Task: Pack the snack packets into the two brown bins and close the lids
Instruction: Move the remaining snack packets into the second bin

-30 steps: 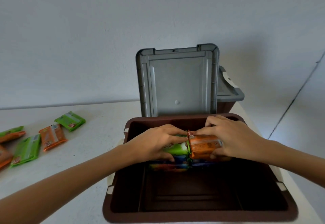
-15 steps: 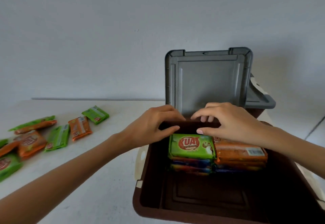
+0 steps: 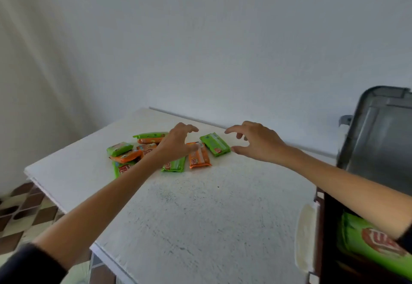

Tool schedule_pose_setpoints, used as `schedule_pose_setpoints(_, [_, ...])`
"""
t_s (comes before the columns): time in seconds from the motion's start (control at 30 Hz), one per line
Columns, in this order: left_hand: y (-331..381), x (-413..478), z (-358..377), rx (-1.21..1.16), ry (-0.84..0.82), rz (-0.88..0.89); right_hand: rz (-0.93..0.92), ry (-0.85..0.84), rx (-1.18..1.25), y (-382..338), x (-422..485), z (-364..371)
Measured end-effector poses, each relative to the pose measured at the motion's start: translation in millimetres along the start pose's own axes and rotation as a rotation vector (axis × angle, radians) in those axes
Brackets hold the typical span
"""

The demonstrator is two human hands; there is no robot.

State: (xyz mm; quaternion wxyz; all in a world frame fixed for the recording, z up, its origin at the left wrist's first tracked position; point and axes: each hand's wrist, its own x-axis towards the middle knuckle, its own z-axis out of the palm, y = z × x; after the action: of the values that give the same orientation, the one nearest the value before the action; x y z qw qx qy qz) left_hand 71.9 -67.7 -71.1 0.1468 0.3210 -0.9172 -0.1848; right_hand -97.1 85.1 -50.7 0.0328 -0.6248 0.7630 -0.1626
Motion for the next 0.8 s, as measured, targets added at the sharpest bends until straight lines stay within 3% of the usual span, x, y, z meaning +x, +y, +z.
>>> schedule_pose_setpoints(0.13, [-58.8, 20.6, 8.1, 0.145, -0.117, -0.219, 0.011, -0.135, -0.029, -7.7, 69.8, 43.2])
schedule_pose_setpoints(0.27, [-79.5, 33.3, 23.1, 0.135, -0.343, -0.313, 0.087, -0.292, -0.100, 0.9, 119.9, 89.7])
schedule_pose_setpoints(0.53, [-79.0, 51.4, 45.3, 0.333, -0.449, -0.276, 0.184, -0.465, -0.258, 19.8, 133.5, 129.7])
schedule_pose_setpoints(0.8, [-69.0, 56.2, 34.3, 0.521, -0.648, -0.262, 0.265, -0.715, -0.365, 24.5, 115.9, 98.9])
